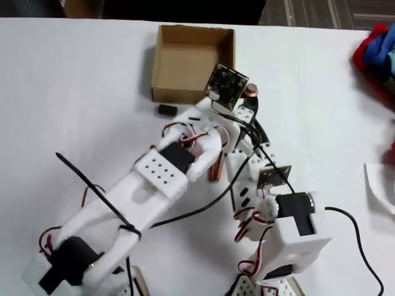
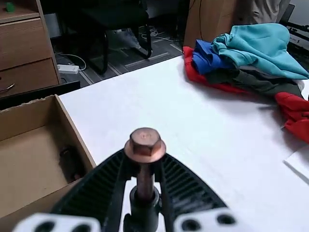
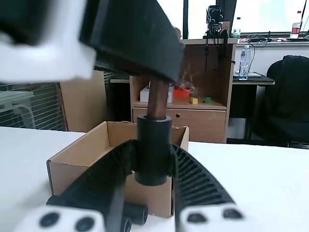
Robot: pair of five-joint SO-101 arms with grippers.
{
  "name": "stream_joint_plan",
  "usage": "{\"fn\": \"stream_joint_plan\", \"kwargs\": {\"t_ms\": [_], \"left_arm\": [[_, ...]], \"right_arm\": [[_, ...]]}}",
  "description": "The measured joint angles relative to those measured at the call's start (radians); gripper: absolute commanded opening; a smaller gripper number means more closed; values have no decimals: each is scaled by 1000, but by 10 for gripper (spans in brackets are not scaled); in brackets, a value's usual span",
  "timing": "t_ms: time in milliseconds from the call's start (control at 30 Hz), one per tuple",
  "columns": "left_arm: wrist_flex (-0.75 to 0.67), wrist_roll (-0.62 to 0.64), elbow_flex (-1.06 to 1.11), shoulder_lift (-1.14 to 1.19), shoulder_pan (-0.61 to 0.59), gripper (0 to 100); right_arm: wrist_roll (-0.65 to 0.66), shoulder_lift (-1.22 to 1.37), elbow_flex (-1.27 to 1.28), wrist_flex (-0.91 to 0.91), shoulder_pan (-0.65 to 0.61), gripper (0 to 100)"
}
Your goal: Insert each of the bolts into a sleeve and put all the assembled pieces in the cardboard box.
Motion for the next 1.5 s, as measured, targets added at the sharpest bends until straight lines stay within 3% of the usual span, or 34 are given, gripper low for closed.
{"fn": "stream_joint_plan", "kwargs": {"t_ms": [267,567,800,1033,1200,1400,1500], "left_arm": [[203,-2,-3,-31,-17,47],[249,2,-3,-57,-61,312],[249,2,-2,-80,-58,317],[287,0,-2,-244,-69,317],[433,0,-2,-381,-204,317],[608,0,-2,-471,-522,317],[640,0,28,-489,-674,317]], "right_arm": [[2,-2,0,0,-9,22],[3,-2,0,0,-2,22],[3,3,-2,0,-3,22],[3,5,-3,0,-3,22],[3,5,-6,0,-3,22],[6,5,-118,152,12,22],[84,5,-224,275,26,22]]}}
